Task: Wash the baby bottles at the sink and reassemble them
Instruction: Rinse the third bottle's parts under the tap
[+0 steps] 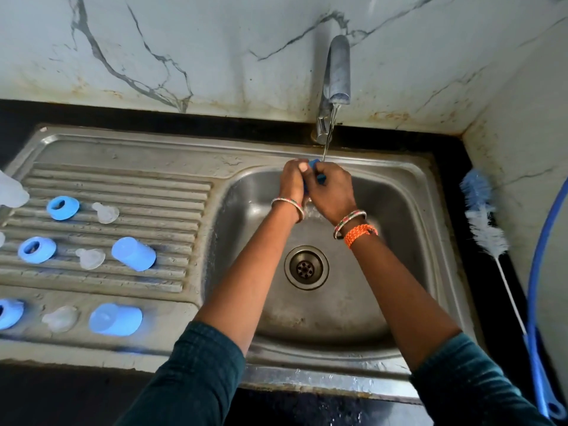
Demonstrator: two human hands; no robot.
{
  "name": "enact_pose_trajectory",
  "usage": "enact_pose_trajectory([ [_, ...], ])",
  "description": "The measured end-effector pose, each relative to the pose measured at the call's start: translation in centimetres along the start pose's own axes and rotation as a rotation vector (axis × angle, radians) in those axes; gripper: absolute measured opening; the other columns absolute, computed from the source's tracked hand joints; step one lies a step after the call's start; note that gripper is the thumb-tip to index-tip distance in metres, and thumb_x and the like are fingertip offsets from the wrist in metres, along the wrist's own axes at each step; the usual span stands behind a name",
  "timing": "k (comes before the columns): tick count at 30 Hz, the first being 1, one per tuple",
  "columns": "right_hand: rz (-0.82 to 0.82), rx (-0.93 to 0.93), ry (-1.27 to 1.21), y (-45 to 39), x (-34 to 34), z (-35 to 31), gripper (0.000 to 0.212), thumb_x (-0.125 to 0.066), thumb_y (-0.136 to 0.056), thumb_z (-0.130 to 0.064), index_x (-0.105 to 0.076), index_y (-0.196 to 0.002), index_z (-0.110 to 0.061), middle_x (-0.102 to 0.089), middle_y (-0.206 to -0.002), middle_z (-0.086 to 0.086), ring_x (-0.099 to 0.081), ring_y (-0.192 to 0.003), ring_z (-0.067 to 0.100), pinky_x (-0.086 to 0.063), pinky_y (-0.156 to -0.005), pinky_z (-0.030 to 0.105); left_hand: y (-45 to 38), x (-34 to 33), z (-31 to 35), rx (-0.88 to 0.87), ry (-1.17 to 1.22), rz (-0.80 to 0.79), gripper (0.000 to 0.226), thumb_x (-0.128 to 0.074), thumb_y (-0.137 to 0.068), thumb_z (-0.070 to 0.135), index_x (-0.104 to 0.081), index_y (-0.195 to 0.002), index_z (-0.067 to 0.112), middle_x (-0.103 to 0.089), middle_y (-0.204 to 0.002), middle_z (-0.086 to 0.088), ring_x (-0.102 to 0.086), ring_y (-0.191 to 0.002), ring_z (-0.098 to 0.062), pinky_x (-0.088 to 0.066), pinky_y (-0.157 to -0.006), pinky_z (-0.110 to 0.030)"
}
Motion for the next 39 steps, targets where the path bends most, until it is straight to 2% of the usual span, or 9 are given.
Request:
enact_pose_trajectory([
  [3, -0.116, 0.121, 0.125, 0.7, 0.1, 0.4, 0.031, -0.057, -0.093, -0.030, -0.061, -0.108, -0.003, -0.056, -0.107, 0.014, -0.052, -0.098, 0.027, -0.045, -0.087, 0.046, -0.3, 0.1, -0.4, 0.264, 0.025, -0.078, 0.031, -0.040, -0.099, 0.033, -0.054, -0.093, 0.006, -0.061, -0.070, -0.012, -0.063, -0.053, -0.019, -0.052, -0.045, -0.024],
  [9, 0.057, 0.044, -0.020, 0.5, 1.0, 0.8, 0.051, -0.075, -0.078, -0.018, -0.039, -0.112, -0.008, -0.056, -0.101, 0.005, -0.058, -0.088, 0.020, -0.051, -0.076, 0.031, -0.4, 0.0, -1.2, 0.334, -0.069, -0.101, 0.038, -0.042, -0.097, 0.041, -0.055, -0.100, 0.006, -0.067, -0.070, -0.012, -0.067, -0.056, -0.020, -0.055, -0.051, -0.027],
  [14, 0.184, 0.039, 0.019, -0.1, -0.7, 2.6, 0.051, -0.069, -0.078, -0.004, -0.051, -0.126, -0.005, -0.056, -0.123, 0.013, -0.053, -0.112, 0.023, -0.044, -0.096, 0.030, -1.7, 2.2, -1.4, 0.242, -0.425, -0.017, 0.037, -0.028, -0.101, 0.040, -0.055, -0.089, 0.017, -0.057, -0.093, -0.007, -0.054, -0.087, -0.021, -0.048, -0.082, -0.037],
  [17, -0.157, -0.147, 0.160, 0.4, -4.6, 6.4, 0.050, -0.066, -0.080, -0.002, -0.054, -0.129, -0.003, -0.057, -0.128, 0.016, -0.054, -0.117, 0.029, -0.042, -0.100, 0.031, -2.2, 3.9, -1.5, 0.228, -0.512, 0.068, 0.019, -0.039, -0.099, 0.024, -0.053, -0.089, 0.016, -0.052, -0.088, -0.004, -0.047, -0.086, -0.021, -0.044, -0.077, -0.035],
  [21, 0.074, -0.090, 0.011, 0.5, -4.7, 6.1, 0.052, -0.070, -0.076, -0.002, -0.056, -0.126, -0.005, -0.059, -0.123, 0.015, -0.056, -0.111, 0.025, -0.042, -0.099, 0.030, -3.0, 5.7, -1.0, 0.164, -0.509, 0.116, 0.015, -0.041, -0.097, 0.018, -0.054, -0.104, 0.015, -0.051, -0.086, -0.001, -0.045, -0.084, -0.017, -0.042, -0.073, -0.031],
  [30, -0.060, -0.246, 0.020, -0.7, -5.6, 6.8, 0.041, -0.072, -0.077, -0.006, -0.062, -0.116, -0.003, -0.063, -0.115, 0.014, -0.060, -0.105, 0.024, -0.045, -0.088, 0.027, -2.9, 6.3, -2.0, 0.243, -0.450, 0.104, 0.025, -0.038, -0.098, 0.013, -0.051, -0.077, 0.018, -0.048, -0.076, 0.000, -0.039, -0.063, -0.011, -0.037, -0.063, -0.026],
  [32, -0.132, -0.395, -0.228, -0.9, -5.9, 7.3, 0.042, -0.072, -0.077, -0.005, -0.062, -0.117, 0.000, -0.065, -0.113, 0.016, -0.061, -0.104, 0.028, -0.049, -0.086, 0.031, -2.6, 6.1, -2.3, 0.281, -0.432, 0.088, 0.028, -0.033, -0.099, 0.016, -0.049, -0.076, 0.018, -0.050, -0.079, 0.000, -0.043, -0.069, -0.011, -0.039, -0.073, -0.027],
  [36, -0.283, -0.750, -1.396, 0.1, -6.4, 5.4, 0.044, -0.043, -0.094, -0.031, -0.054, -0.120, 0.003, -0.064, -0.097, 0.019, -0.060, -0.077, 0.022, -0.053, -0.058, 0.024, -2.3, 5.2, -2.2, 0.306, -0.261, -0.002, 0.030, -0.032, -0.095, 0.016, -0.051, -0.073, 0.017, -0.062, -0.062, 0.001, -0.058, -0.064, -0.012, -0.042, -0.074, -0.026],
  [39, -0.421, -0.792, -1.419, 0.1, -6.4, 4.6, 0.063, -0.025, -0.097, -0.049, -0.060, -0.104, 0.003, -0.065, -0.073, 0.012, -0.055, -0.052, 0.011, -0.046, -0.043, 0.016, -1.4, 4.4, -1.9, 0.335, -0.122, -0.050, 0.029, -0.034, -0.095, 0.015, -0.052, -0.072, 0.013, -0.064, -0.060, -0.006, -0.063, -0.053, -0.018, -0.051, -0.064, -0.027],
])
Point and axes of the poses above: each hand's wrist, its own y-axis away from the middle knuckle, its own x-axis out of the back of the hand, z = x × y, the point moved 7 cm from there along -y, towards the middle knuckle
